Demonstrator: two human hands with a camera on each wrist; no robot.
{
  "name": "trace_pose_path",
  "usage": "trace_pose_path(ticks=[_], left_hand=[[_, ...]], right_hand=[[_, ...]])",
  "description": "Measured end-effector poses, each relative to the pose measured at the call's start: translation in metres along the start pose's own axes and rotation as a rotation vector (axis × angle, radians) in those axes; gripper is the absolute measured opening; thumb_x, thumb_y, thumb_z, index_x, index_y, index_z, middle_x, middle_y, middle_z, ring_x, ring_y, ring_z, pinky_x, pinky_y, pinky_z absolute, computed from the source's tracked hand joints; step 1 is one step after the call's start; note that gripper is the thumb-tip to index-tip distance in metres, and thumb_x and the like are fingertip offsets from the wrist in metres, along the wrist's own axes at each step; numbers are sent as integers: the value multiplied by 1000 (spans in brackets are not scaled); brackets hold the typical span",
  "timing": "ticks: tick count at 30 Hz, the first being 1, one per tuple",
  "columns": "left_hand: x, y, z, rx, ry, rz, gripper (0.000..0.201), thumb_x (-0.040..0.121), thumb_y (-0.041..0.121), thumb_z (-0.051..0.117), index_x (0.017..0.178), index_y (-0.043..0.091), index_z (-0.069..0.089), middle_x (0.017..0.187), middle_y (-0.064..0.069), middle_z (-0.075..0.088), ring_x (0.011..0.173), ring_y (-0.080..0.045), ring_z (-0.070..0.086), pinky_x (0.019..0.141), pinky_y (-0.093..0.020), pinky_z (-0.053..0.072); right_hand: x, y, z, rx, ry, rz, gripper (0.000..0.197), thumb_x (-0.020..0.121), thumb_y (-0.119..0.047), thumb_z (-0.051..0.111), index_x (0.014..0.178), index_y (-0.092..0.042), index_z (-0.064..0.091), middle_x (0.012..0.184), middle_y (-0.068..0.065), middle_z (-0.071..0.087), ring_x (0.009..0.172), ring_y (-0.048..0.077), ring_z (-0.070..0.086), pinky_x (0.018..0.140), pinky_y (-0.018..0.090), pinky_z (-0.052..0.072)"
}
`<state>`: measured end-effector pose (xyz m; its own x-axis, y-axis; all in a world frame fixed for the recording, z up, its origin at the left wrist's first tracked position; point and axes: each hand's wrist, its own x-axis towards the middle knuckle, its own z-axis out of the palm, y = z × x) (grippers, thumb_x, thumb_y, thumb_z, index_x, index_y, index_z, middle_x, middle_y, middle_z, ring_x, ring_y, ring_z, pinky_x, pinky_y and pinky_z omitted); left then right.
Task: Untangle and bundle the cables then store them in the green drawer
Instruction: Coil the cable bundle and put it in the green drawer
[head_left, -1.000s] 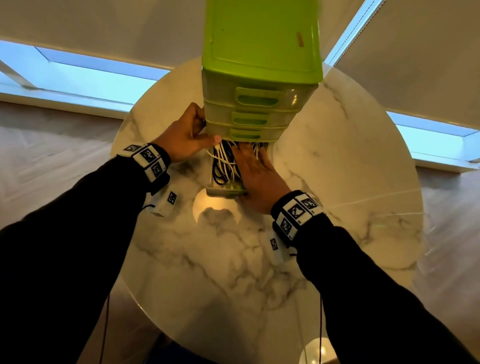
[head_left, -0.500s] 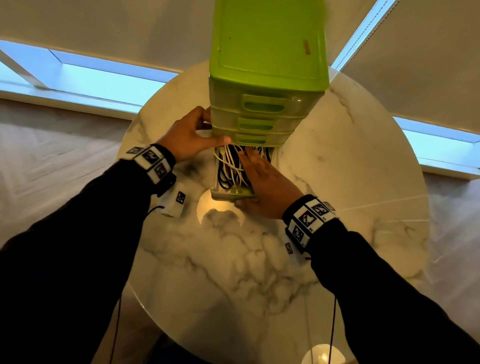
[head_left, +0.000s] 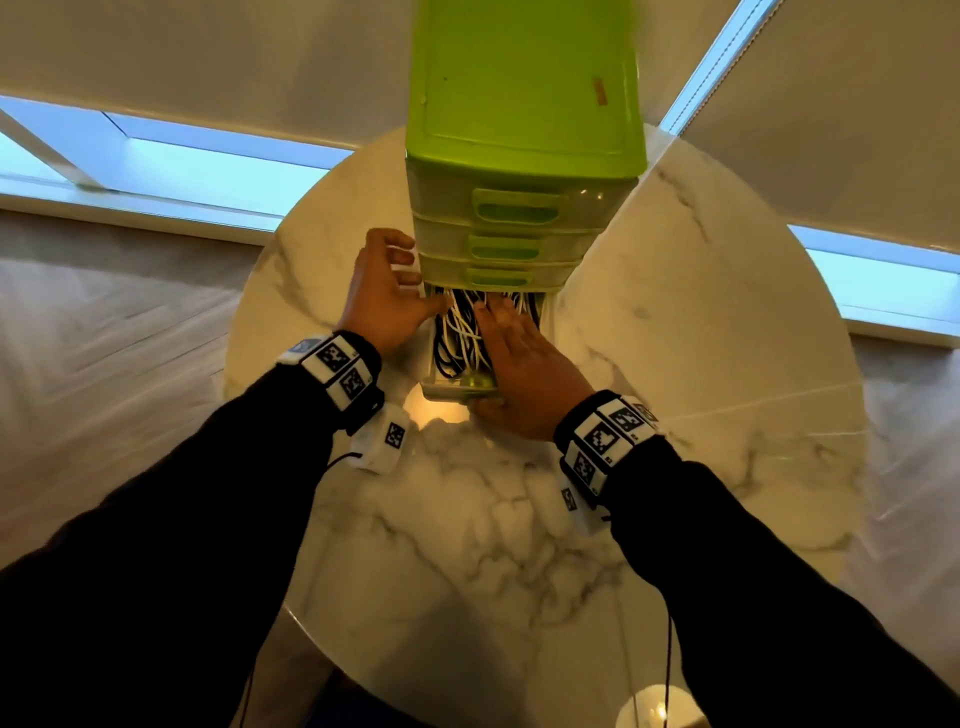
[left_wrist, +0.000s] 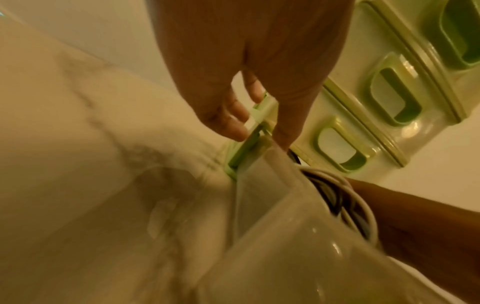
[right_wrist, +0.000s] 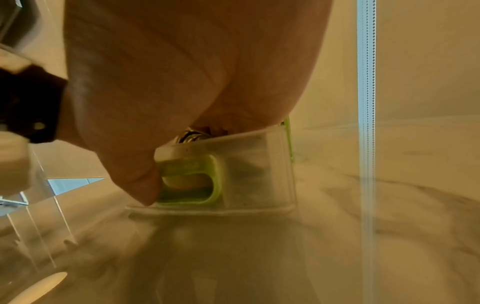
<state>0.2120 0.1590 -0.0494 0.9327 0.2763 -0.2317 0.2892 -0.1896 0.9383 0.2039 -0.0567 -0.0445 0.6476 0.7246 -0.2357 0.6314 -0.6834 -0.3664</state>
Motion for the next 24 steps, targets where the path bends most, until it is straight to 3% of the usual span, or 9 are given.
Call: trace_pose_path(ticks=[2, 4, 6, 8, 10, 13, 15, 19, 24], left_hand=[[8, 5, 6, 83, -23, 49, 86, 58, 20, 92, 127, 20, 42, 130, -6, 54, 112, -26, 62, 84, -43, 61], [12, 6, 9, 120, -60, 80, 86, 67, 13, 91, 134, 18, 39, 135, -5, 52, 120, -25, 58, 90, -41, 59], [13, 4, 9, 153, -87, 93, 80, 74, 12, 88, 134, 21, 37, 131, 2, 56, 119, -20, 59, 92, -36, 56], [12, 2, 9, 189, -89, 100, 76, 77, 14, 86, 134, 15, 36, 124, 4, 61, 112, -18, 63, 89, -31, 55], [14, 0, 6, 205, -110, 101, 79, 76, 22, 87, 135, 13, 35, 124, 2, 65, 110, -19, 66, 90, -36, 57], [22, -5, -7, 178, -220, 74, 91, 67, 50, 90, 133, 18, 36, 124, 0, 68, 114, -24, 67, 95, -54, 55], [28, -4, -16, 156, -288, 46, 96, 60, 63, 89, 130, 21, 38, 126, -3, 68, 118, -27, 66, 97, -57, 53], [32, 7, -20, 159, -366, 48, 96, 62, 65, 87, 131, 30, 32, 135, -11, 61, 125, -30, 61, 99, -56, 53], [30, 4, -6, 282, -298, 113, 113, 55, 61, 93, 134, 21, 23, 134, -2, 59, 119, -23, 63, 95, -54, 55]], right_hand=[[-1, 1, 4, 10, 45, 0, 100, 90, -45, 63, 157, 2, 6, 165, 25, 4, 154, 36, 2, 126, 44, 7], [-5, 1, 9, 7, 106, 3, 98, 90, -46, 62, 157, 3, 10, 165, 25, 8, 154, 37, 6, 126, 47, 13], [-11, -1, 15, 1, 201, -4, 90, 91, -40, 65, 155, 4, 21, 162, 26, 18, 153, 37, 14, 124, 48, 20], [-16, -4, 22, -13, 306, -51, 77, 90, -27, 70, 150, 7, 34, 157, 28, 32, 149, 39, 27, 120, 51, 29], [-19, -6, 29, -47, 329, -100, 73, 90, -22, 73, 146, 8, 40, 153, 29, 38, 145, 42, 33, 116, 54, 35], [-12, 0, 26, -67, 257, -110, 80, 89, -29, 74, 148, 9, 35, 155, 29, 34, 146, 43, 31, 116, 56, 34], [-1, 5, 19, -45, 203, -115, 87, 86, -30, 77, 149, 10, 32, 155, 31, 33, 145, 44, 32, 116, 56, 33], [18, 15, 8, -52, 161, -115, 91, 85, -33, 77, 149, 11, 30, 154, 31, 33, 144, 46, 33, 116, 58, 31], [14, 6, 19, -234, 270, -15, 85, 88, -43, 69, 151, 3, 34, 157, 21, 36, 147, 37, 33, 118, 55, 31]])
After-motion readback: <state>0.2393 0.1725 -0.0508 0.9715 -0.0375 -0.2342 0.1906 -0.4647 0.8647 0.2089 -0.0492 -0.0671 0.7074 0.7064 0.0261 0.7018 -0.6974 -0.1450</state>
